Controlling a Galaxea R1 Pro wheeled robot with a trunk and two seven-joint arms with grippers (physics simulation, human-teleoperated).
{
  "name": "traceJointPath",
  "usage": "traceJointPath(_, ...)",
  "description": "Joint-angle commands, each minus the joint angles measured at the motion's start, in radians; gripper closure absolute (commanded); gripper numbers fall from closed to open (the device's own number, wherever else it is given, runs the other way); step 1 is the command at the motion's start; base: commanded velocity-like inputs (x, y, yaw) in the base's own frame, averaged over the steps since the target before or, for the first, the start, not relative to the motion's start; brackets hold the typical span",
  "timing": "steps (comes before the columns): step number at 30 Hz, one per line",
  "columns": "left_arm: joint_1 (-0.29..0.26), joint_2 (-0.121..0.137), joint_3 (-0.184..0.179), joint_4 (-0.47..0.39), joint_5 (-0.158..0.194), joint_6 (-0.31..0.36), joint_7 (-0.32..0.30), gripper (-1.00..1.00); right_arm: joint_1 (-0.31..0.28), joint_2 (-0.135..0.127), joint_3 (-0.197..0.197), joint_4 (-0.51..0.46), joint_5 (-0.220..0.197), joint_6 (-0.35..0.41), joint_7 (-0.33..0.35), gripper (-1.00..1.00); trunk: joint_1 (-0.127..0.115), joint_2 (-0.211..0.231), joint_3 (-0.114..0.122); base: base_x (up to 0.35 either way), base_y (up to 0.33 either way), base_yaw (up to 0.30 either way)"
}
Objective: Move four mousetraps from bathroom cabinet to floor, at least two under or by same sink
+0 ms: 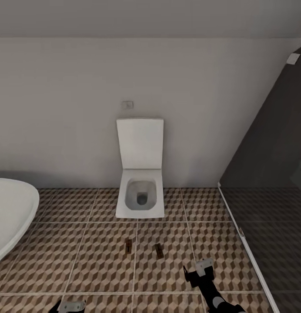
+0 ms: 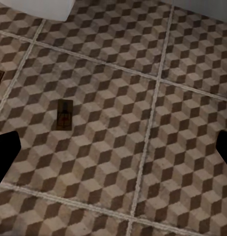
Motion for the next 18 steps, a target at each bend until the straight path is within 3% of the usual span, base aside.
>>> traceJointPath(1,-0.001,-0.001,-0.008,0.002,0.001,-0.004,0.005,-1.0,-0.001,0.0,0.003,0.001,0.01,-0.001,-0.01,-1.0,-0.004,0.007,0.004,0.0,0.0,0.0)
traceJointPath(18,-0.001,-0.01,-0.008,0.003,0.0,-0.004,0.005,-1.0,-0.001,0.002,0.004,0.003,0.01,0.001,-0.009,-1.0,-0.069,0.126,0.084,0.0,0.0,0.0)
